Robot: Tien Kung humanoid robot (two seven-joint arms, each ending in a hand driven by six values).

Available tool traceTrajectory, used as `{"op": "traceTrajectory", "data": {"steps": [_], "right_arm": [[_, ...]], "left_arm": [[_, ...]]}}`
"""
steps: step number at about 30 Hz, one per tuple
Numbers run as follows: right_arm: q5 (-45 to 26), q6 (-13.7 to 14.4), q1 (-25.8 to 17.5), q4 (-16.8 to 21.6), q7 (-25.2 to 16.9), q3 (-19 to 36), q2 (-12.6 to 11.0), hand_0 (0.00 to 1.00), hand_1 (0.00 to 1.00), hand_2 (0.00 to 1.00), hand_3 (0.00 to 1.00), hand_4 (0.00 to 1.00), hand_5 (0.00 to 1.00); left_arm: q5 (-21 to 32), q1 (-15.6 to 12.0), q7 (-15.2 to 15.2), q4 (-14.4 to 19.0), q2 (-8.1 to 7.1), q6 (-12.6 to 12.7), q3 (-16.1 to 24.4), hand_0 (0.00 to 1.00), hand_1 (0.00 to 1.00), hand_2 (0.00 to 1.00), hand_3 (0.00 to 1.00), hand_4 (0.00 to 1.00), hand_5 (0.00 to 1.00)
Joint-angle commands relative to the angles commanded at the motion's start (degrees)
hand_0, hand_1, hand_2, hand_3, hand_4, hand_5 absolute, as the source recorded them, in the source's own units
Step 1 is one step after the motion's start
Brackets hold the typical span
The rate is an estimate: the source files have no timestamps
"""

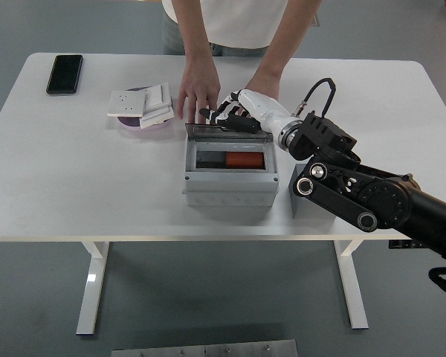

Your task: Fetch the battery,place it into the box,close the lid of the box

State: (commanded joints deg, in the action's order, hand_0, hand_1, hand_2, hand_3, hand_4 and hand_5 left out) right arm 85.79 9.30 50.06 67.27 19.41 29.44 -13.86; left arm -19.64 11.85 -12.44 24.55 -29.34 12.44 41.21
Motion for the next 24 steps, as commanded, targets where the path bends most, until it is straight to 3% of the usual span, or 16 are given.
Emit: {"op": "traceTrajectory", "data": {"steps": [4, 5, 11, 12, 24], "right_arm": [[0.1, -0.7, -0.2, 0.7, 0.6, -0.2, -0.2, 0.372, 0.457, 0.577, 0.659, 0.920, 0.998], [0.1, -0.8, -0.3, 0.9, 0.7, -0.3, -0.2, 0.313, 0.384, 0.571, 0.651, 0.919, 0.998], [-0.1, -1.9, -0.9, 1.8, 1.7, -0.8, -0.5, 0.313, 0.384, 0.571, 0.651, 0.919, 0.998], [-0.1, -2.0, -1.0, 1.9, 1.8, -0.9, -0.5, 0.277, 0.343, 0.560, 0.647, 0.919, 0.998], [2.6, -2.4, -1.3, 2.5, 3.5, -0.2, -0.9, 0.264, 0.345, 0.561, 0.643, 0.919, 0.998]], "left_arm": [[0.1, 0.0, 0.0, 0.0, 0.01, 0.0, 0.0, 0.584, 0.733, 0.576, 0.539, 0.520, 0.050], [0.1, 0.0, 0.1, 0.0, 0.01, 0.0, 0.0, 0.584, 0.733, 0.575, 0.538, 0.518, 0.050], [0.3, 0.0, 0.1, 0.0, 0.05, 0.1, -0.1, 0.584, 0.733, 0.575, 0.538, 0.518, 0.050], [0.3, 0.0, 0.1, 0.0, 0.05, 0.1, -0.1, 0.584, 0.733, 0.575, 0.539, 0.517, 0.048], [-0.5, -0.2, -0.5, 0.1, 0.16, 0.2, 0.5, 0.584, 0.734, 0.575, 0.538, 0.513, 0.047]]}}
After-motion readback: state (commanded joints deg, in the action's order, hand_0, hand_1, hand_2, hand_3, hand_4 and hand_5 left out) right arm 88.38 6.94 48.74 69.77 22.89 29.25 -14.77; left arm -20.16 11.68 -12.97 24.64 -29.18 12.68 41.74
